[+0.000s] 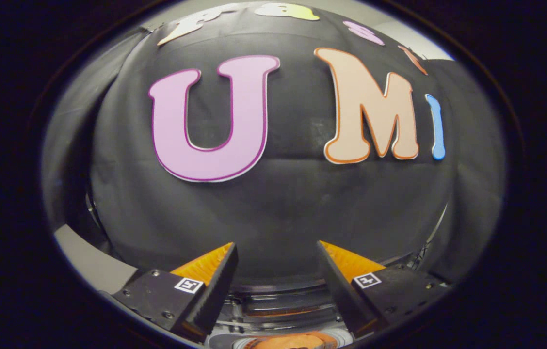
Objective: Put the clothes into the washing machine and then close the washing machine lid.
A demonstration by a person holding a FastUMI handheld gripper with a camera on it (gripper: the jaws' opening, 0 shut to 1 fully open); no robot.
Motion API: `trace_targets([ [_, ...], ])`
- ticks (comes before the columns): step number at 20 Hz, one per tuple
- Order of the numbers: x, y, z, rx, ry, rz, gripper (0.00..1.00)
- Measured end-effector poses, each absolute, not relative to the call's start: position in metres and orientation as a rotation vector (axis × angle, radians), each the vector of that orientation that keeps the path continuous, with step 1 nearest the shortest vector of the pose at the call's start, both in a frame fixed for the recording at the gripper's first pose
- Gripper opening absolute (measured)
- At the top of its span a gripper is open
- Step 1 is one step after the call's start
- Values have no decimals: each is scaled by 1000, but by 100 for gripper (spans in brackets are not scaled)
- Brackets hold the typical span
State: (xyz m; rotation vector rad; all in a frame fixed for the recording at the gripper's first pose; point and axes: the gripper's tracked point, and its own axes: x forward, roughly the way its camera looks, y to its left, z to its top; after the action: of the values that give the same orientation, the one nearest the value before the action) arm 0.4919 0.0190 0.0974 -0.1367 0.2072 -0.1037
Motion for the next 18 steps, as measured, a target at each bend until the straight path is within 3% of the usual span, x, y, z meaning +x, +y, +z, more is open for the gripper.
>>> trace_targets([
  [18, 469, 2, 79, -148, 186, -157, 96],
])
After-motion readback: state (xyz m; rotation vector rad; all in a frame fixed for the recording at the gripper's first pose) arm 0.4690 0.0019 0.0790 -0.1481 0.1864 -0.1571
